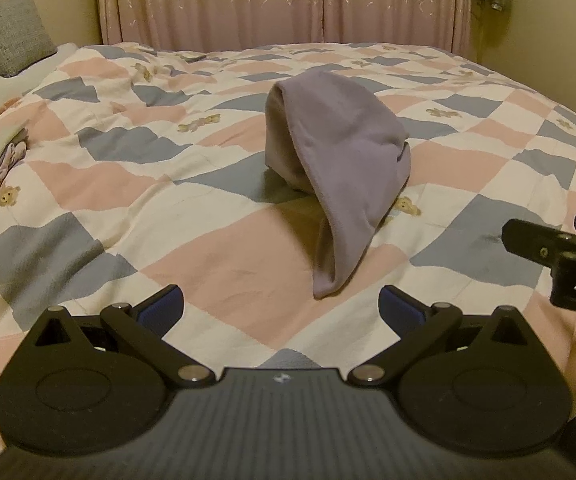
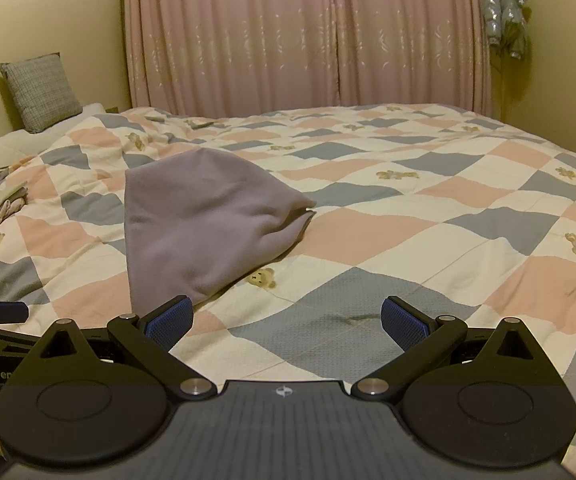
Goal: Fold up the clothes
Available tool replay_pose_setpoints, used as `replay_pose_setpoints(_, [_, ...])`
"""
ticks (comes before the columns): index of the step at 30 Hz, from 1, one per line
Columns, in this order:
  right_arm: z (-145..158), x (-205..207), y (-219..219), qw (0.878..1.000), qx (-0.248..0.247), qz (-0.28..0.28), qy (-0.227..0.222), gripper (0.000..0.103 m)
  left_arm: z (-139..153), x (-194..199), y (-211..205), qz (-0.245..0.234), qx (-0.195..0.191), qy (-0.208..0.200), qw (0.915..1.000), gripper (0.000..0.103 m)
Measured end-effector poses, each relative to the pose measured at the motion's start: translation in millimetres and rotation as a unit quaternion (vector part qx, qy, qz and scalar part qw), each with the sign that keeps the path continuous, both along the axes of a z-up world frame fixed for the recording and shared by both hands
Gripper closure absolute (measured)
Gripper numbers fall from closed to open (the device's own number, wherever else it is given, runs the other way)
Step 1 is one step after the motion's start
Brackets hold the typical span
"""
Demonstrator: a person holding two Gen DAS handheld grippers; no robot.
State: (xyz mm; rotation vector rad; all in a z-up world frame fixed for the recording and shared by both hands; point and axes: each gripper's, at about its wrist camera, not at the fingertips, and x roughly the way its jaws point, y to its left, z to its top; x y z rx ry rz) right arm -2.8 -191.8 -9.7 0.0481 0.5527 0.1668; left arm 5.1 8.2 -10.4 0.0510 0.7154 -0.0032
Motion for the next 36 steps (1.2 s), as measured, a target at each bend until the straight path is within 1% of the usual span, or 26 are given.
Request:
replay_pose_setpoints(4, [-1, 0, 0, 1.000, 0.001, 0.000, 0.001, 0.000, 0, 1, 5, 0.011, -0.006, -0.001, 0.9999, 0.000])
replay_pose_setpoints(9, [-1, 1, -1, 1.000, 0.001, 0.000, 0.002, 0.000, 1, 3, 7, 0.006, -0.007, -0.002, 1.0000, 0.000])
replay_pose_setpoints(13, [-2, 2, -2, 1.000, 0.001, 0.000, 0.002, 0.000, 0, 3, 7, 0.008, 0.001, -0.007, 0.9999, 0.000])
replay_pose_setpoints(17, [-2, 3, -3, 1.000, 0.001, 0.000, 0.003, 0.000, -1, 5, 9, 0.010, -0.004, -0.002, 0.9999, 0.000])
replay_pose_setpoints(24, [-1, 4, -1, 1.000, -0.003, 0.003, 0.002, 0.000, -4, 7, 16, 0.003, -0.023, 0.010, 0.9997, 0.000])
replay_pose_setpoints(28, [0, 4, 1, 1.000, -0.006, 0.006, 0.001, 0.000, -2, 8, 20, -0.001, -0.044, 0.005, 0.9990, 0.000])
replay_pose_setpoints(34, [1, 5, 3, 1.000, -0.007, 0.008, 0.001, 0.000, 1, 6, 19, 0.001, -0.027, -0.010, 0.9996, 0.001])
replay_pose_setpoints(36, [1, 5, 3, 1.000, -0.008, 0.008, 0.001, 0.000, 1, 6, 19, 0.001, -0.027, -0.010, 0.9996, 0.000])
